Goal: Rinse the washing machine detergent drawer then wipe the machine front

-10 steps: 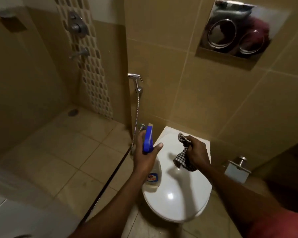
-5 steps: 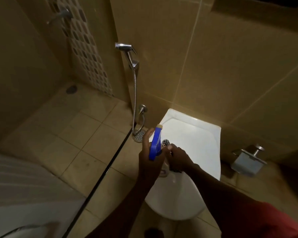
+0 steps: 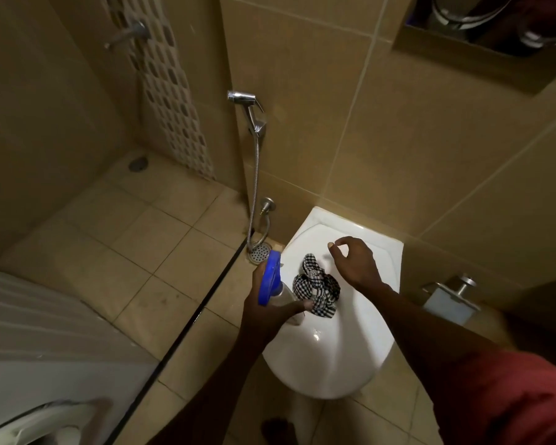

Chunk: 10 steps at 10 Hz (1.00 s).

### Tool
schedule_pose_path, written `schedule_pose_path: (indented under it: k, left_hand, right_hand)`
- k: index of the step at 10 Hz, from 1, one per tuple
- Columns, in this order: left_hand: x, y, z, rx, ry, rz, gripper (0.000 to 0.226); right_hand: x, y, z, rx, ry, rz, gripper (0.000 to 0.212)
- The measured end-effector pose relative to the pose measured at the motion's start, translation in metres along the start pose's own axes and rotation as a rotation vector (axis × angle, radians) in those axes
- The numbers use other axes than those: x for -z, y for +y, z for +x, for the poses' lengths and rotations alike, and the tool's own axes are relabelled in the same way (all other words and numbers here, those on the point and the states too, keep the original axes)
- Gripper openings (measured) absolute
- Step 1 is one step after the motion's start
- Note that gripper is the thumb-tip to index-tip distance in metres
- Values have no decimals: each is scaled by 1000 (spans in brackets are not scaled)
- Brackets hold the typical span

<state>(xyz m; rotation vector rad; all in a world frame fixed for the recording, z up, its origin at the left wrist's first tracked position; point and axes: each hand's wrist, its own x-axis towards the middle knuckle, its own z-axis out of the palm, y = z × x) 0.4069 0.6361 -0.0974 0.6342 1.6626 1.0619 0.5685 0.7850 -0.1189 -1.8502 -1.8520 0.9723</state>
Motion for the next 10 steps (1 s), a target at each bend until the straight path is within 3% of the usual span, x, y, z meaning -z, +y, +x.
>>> schedule_pose_path:
  k: [1,2,4,7,9,10]
  left_hand:
    - [3,2,0,7,-3,-18,92]
    - [2,2,-1,3,63,-49,74]
    - [-12,1,-12,-186,116,105,34]
    - [-40,7,-24,-256,-24,246,37]
    - [-32,17,-24,-121,-164,275,81]
    - [-25,25,-29,-122,-255,380,83]
  right_hand:
    - [5,-2,0,50,32,9,32]
    - [10,-5,1,86,36,26,30]
    - [15,3,1,95,48,33,26]
    - [25,-1,-3,100,71,58,22]
    - [31,-17,-4,140,76,65,21]
    - [35,-27,-4,180,110,77,22]
